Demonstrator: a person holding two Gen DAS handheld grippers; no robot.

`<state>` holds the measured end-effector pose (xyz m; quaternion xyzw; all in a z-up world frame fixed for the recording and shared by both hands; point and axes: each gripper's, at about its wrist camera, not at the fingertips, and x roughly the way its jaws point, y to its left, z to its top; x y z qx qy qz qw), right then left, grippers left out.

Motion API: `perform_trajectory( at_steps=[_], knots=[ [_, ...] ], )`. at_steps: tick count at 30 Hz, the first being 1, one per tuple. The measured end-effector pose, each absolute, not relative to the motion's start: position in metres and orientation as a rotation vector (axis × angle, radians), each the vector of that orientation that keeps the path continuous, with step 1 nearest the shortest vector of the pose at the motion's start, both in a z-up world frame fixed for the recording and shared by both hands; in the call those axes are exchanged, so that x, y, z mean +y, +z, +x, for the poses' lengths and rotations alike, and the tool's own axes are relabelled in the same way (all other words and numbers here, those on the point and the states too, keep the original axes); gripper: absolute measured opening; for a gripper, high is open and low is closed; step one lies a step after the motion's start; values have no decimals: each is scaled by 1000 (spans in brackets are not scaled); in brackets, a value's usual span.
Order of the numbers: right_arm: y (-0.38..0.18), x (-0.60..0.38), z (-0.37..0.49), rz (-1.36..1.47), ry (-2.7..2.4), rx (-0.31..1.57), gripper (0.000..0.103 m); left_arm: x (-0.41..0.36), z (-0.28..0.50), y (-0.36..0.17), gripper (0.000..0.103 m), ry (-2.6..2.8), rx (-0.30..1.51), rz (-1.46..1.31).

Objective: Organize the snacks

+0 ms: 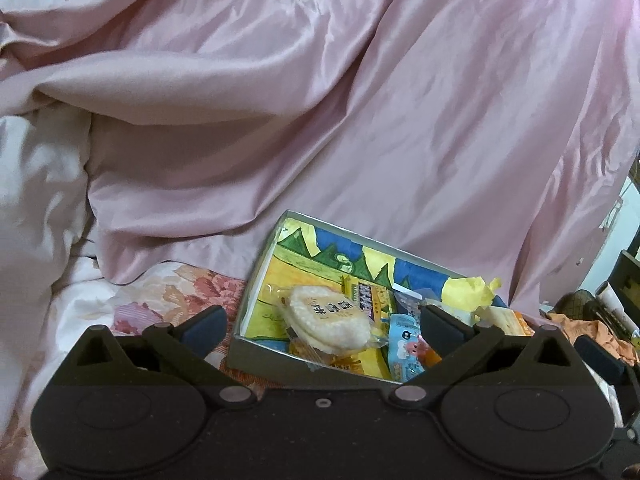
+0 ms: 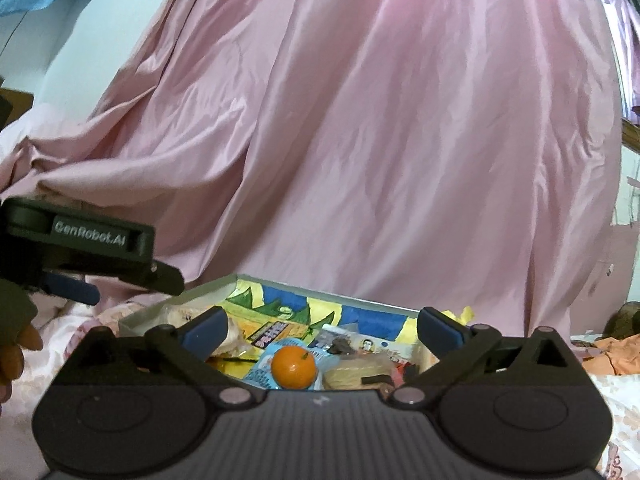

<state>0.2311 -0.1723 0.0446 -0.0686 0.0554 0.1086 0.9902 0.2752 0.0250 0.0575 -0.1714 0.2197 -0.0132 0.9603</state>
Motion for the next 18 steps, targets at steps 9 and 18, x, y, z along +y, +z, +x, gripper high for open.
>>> perform_trajectory(
  at_steps=[9, 18],
  knots=[
    [60, -187, 209, -76, 191, 83, 103, 21, 249, 70, 102, -30, 416, -308],
    [72, -198, 188, -44, 183, 72, 103, 13, 217, 80, 102, -26, 375, -240]
  ],
)
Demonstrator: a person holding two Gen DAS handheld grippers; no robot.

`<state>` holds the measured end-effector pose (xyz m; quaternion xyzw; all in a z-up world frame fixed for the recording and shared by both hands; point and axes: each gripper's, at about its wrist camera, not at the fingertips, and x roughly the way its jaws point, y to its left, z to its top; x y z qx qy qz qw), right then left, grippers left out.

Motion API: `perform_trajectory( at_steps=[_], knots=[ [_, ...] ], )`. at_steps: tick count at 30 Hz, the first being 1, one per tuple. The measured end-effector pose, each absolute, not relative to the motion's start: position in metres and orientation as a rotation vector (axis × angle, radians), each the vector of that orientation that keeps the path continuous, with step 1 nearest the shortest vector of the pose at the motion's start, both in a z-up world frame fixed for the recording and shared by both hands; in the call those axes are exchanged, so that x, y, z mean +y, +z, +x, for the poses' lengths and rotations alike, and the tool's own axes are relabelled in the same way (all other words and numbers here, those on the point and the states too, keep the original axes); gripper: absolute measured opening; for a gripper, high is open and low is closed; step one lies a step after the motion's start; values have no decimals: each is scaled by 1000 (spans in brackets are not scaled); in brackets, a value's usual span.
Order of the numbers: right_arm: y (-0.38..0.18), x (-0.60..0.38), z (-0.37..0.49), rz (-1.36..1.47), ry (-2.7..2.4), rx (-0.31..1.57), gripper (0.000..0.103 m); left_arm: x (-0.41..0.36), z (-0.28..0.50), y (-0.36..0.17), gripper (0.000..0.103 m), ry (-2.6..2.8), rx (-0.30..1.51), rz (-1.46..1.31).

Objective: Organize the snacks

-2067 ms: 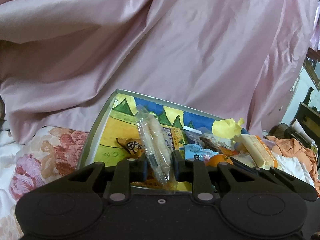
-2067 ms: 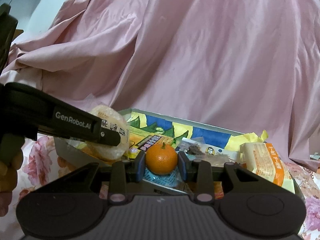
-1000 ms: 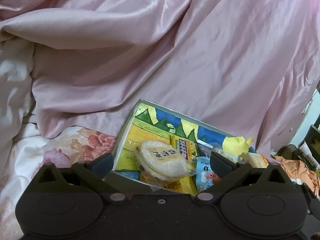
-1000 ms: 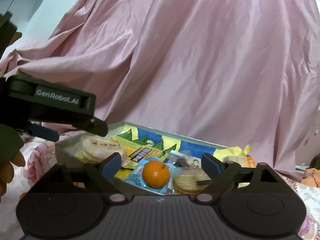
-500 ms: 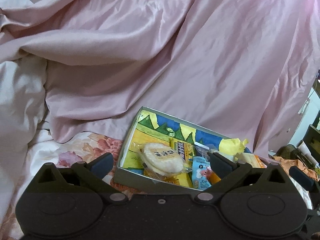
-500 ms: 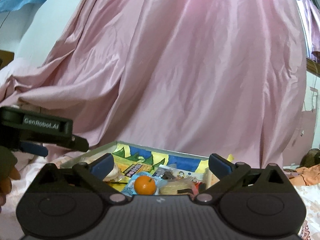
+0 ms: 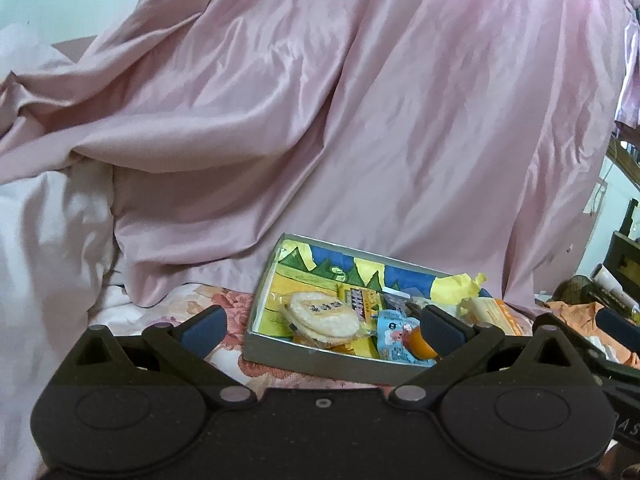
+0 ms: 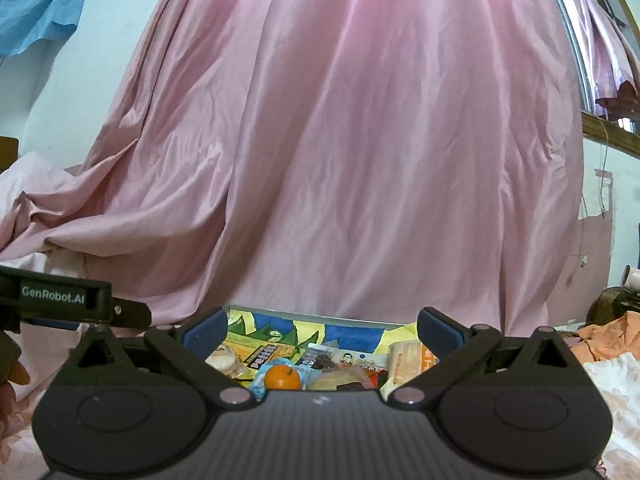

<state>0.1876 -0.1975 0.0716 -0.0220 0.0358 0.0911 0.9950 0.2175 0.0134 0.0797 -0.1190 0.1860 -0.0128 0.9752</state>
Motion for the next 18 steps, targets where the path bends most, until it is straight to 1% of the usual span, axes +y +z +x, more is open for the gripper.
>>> perform_trajectory(
  at_steps=[18],
  knots=[
    [70, -216, 134, -3, 159, 108, 103, 5, 147, 79, 102, -20, 327, -163]
  ],
)
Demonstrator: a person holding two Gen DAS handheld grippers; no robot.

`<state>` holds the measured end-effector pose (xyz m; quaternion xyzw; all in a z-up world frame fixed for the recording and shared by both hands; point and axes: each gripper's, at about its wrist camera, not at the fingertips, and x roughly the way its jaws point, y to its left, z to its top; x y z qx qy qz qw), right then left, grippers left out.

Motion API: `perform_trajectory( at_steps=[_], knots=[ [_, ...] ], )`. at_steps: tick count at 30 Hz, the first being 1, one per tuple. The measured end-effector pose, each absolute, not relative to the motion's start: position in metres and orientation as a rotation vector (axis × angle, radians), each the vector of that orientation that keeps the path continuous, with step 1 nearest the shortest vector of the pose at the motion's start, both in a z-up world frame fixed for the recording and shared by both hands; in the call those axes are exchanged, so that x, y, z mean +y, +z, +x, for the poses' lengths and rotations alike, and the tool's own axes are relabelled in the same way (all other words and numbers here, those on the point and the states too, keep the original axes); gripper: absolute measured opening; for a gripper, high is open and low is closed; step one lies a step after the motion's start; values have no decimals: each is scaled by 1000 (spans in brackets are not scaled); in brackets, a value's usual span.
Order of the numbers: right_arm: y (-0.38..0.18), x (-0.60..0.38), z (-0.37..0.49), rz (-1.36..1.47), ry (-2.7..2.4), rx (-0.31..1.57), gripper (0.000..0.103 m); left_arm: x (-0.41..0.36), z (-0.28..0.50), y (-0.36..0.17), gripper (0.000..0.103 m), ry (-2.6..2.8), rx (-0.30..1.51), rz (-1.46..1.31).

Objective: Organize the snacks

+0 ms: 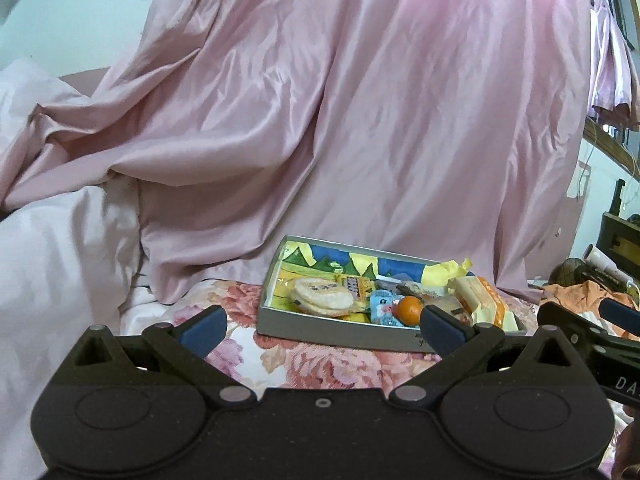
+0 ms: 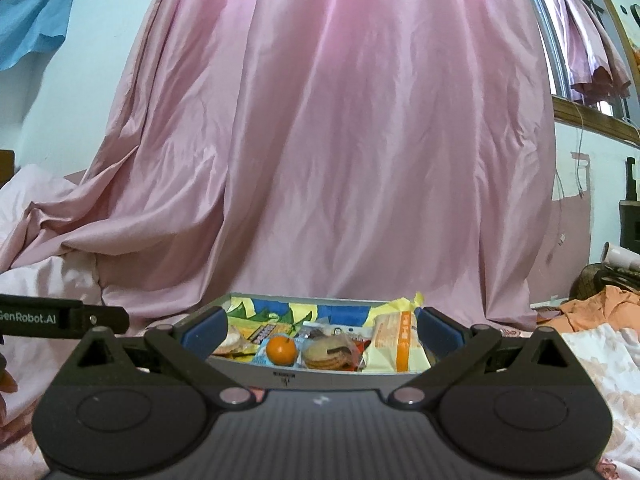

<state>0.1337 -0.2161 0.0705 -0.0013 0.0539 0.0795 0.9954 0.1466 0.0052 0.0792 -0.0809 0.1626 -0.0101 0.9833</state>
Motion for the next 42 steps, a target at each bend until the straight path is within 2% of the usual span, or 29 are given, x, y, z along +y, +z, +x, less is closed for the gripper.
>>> perform_trajectory(
  at_steps=[42],
  knots=[
    [50, -206, 24, -37, 183, 191, 103, 8, 27, 54, 102, -19, 340, -76]
  ],
)
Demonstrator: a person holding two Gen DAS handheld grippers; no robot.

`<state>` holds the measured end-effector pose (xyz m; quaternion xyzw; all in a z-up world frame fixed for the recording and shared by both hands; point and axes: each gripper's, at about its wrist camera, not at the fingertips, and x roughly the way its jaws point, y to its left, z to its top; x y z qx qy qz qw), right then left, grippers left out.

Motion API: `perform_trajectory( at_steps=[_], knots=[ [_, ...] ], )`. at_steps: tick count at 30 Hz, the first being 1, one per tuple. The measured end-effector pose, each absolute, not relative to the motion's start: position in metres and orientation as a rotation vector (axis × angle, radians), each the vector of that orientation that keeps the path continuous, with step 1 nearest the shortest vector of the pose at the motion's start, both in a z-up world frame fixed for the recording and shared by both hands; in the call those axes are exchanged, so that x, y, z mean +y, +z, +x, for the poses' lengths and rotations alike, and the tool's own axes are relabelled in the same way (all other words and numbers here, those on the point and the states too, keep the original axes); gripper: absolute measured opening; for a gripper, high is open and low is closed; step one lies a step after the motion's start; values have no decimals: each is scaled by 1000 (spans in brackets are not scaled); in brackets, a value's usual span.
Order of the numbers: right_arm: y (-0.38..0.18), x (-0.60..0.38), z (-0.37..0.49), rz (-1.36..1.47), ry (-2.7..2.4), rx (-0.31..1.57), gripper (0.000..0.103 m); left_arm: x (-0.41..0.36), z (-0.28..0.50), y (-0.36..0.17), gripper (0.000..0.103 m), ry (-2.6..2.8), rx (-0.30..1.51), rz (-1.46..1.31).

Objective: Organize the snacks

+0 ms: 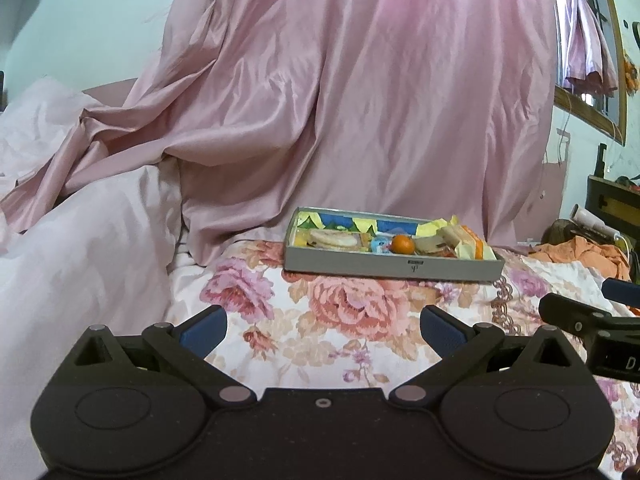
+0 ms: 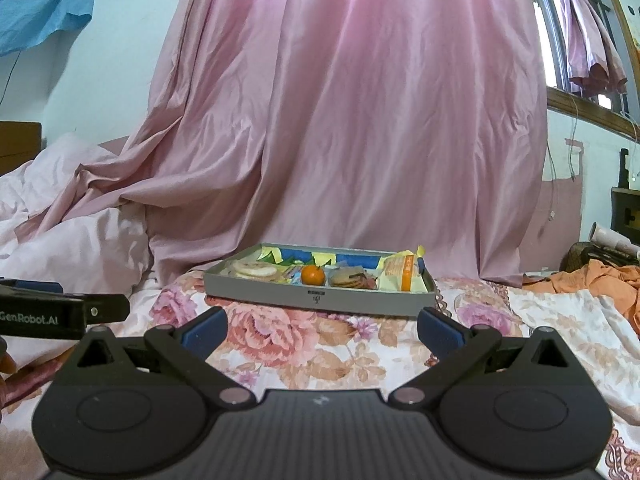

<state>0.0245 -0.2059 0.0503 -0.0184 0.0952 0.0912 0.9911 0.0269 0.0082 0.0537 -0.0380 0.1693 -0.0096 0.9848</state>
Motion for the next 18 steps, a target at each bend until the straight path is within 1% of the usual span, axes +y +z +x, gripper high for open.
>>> perform_trajectory(
  at_steps=[8, 18],
  knots=[
    [40, -207, 14, -27, 180, 224, 103, 11, 10, 44, 102, -28, 367, -46],
    [21, -206, 12, -35, 189, 277, 103, 14, 10, 27, 102, -20, 426, -48]
  ],
)
